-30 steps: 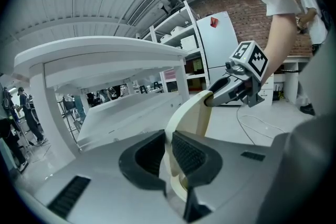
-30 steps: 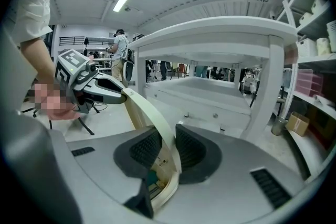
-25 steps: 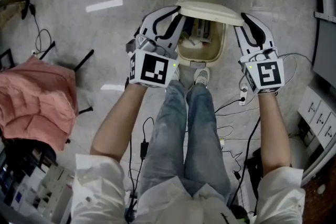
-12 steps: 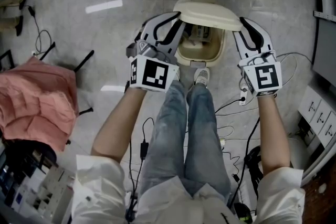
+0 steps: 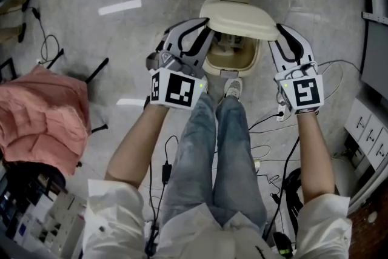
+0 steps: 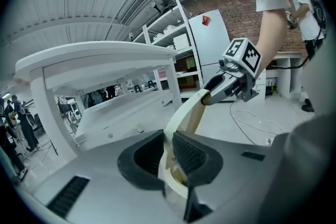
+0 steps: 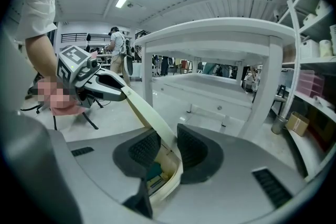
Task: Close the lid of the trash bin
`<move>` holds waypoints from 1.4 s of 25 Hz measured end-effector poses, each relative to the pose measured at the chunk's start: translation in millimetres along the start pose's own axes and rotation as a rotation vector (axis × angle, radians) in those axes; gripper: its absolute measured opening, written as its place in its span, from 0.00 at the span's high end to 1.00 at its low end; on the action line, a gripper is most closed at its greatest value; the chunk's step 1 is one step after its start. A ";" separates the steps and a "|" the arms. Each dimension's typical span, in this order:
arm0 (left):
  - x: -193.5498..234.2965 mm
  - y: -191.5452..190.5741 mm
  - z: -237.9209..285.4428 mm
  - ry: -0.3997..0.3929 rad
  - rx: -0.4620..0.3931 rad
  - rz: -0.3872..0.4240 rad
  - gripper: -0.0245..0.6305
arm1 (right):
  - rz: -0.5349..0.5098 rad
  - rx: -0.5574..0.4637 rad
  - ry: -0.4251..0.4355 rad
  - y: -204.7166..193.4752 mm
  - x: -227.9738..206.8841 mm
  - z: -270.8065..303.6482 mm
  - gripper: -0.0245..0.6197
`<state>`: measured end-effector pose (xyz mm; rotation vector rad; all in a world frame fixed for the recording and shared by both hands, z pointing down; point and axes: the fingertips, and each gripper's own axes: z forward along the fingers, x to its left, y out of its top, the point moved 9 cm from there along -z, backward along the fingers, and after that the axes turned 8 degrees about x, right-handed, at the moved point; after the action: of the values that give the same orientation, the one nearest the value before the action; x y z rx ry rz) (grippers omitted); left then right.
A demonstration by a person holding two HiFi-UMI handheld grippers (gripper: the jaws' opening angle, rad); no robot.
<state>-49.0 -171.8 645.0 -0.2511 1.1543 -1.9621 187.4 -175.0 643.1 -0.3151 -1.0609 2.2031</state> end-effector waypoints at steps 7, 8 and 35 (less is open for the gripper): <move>-4.5 -2.4 -3.8 -0.005 0.004 0.008 0.86 | -0.004 0.004 0.005 -3.1 4.6 -2.4 0.78; -5.3 -2.9 -4.4 -0.006 0.004 0.014 0.86 | -0.005 0.004 0.007 -3.7 5.5 -2.7 0.78; -34.5 -25.2 -14.1 -0.043 0.044 0.135 0.84 | -0.081 0.050 0.032 -31.2 29.6 -7.9 0.74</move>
<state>-48.5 -131.5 665.0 -0.1872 1.0715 -1.8528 183.3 -136.8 663.8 -0.2797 -0.9825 2.1423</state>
